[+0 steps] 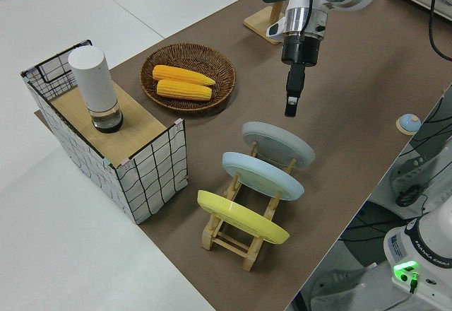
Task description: Pick gray plate from table and place it on lower plate rack with left arm
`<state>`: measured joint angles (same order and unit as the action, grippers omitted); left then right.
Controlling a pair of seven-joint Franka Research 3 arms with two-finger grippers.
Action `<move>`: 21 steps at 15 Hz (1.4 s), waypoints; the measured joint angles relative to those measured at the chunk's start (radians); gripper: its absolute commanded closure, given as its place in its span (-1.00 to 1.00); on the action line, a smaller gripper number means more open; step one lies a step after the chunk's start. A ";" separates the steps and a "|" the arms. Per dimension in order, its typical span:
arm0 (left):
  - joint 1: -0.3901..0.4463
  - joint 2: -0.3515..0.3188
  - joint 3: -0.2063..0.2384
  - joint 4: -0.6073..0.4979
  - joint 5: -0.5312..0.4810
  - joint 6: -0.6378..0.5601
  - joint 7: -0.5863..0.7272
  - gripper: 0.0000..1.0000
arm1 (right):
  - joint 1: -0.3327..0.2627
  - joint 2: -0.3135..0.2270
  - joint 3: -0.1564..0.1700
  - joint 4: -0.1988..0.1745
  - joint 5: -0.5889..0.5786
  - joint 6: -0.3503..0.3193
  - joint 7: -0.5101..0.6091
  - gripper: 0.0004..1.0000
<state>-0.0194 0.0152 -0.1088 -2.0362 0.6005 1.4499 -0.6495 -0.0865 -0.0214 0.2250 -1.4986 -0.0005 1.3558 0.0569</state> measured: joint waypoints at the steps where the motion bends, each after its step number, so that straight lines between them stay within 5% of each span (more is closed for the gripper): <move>1: 0.000 -0.001 0.000 0.018 -0.038 0.020 0.000 -0.99 | 0.000 0.000 0.000 0.000 0.000 0.000 0.000 -0.98; 5: 0.000 -0.006 -0.001 0.115 -0.226 0.057 -0.001 -0.98 | 0.000 0.000 0.000 0.000 0.000 0.000 0.000 -0.97; 11: -0.001 -0.023 -0.026 0.183 -0.355 0.165 0.030 -0.98 | 0.000 0.000 0.000 0.000 0.000 0.000 0.000 -0.98; 17: 0.002 -0.071 -0.020 0.210 -0.512 0.248 0.346 -0.98 | 0.000 0.000 0.000 0.000 0.000 0.000 0.000 -0.98; 21: 0.001 -0.086 -0.021 0.258 -0.584 0.259 0.436 -0.99 | 0.000 0.000 0.000 0.000 0.000 0.000 0.000 -0.97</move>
<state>-0.0183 -0.0704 -0.1295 -1.7780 0.0161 1.7093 -0.2139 -0.0865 -0.0214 0.2250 -1.4986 -0.0005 1.3558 0.0569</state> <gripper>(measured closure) 0.004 0.009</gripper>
